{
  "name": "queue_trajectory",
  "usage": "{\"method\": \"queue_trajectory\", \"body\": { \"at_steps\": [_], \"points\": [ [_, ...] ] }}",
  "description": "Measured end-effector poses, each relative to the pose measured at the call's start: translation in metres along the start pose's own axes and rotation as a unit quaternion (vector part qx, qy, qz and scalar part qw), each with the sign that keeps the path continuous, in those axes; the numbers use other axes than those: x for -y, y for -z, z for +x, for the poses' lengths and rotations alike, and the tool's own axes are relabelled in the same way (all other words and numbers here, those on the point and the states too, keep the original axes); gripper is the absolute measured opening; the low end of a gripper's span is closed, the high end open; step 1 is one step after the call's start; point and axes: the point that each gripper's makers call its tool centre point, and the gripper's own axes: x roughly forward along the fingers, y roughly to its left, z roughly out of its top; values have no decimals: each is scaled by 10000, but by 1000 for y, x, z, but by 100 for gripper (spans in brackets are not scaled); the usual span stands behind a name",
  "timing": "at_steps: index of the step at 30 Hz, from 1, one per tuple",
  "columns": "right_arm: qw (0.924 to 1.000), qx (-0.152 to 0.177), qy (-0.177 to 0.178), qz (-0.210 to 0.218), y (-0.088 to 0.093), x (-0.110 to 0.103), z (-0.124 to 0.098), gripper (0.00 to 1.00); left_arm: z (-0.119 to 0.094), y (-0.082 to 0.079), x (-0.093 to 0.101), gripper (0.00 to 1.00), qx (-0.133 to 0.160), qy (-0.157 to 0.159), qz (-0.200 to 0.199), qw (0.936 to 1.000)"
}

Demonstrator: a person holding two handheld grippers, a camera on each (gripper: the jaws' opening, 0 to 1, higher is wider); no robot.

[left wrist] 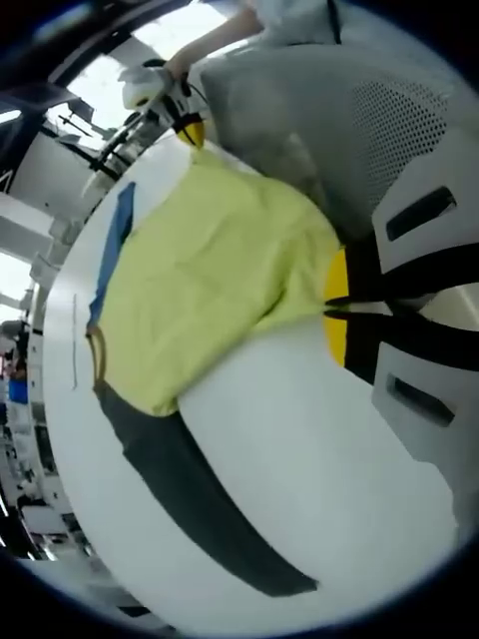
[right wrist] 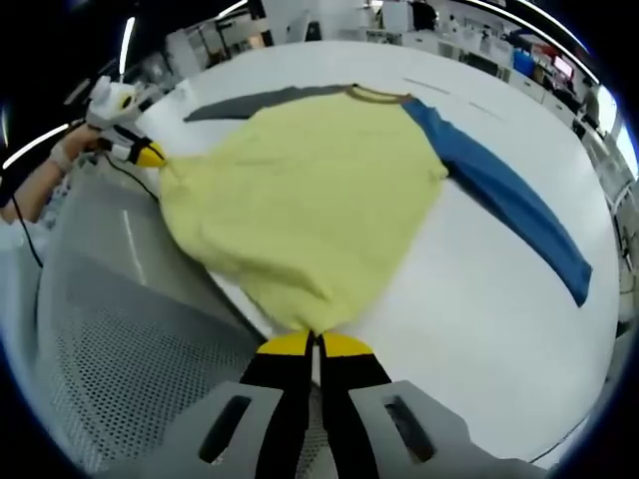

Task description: Fold the garment on the visible template until the final outline fits inside the template.

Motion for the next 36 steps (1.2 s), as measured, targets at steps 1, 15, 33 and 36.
{"method": "queue_trajectory", "body": {
  "at_steps": [1, 15, 33, 36],
  "points": [
    [10000, -3, 16, -4, 0, 1, -2, 3, -2, 0, 0, 0, 10, -10, -2, 10000],
    [9998, -64, 80, -165, 1, -2, -20, 3, -30, 2, 12, 0, 80, -145, 70, 9998],
    [9993, -59, 175, -319, -3, -4, -38, 3, -42, 4, 20, 0, 15, -259, 223, 9994],
    [9995, -106, 122, -258, 2, -6, -34, 3, -37, 12, 18, 0, -55, -233, 123, 9996]
  ]
}}
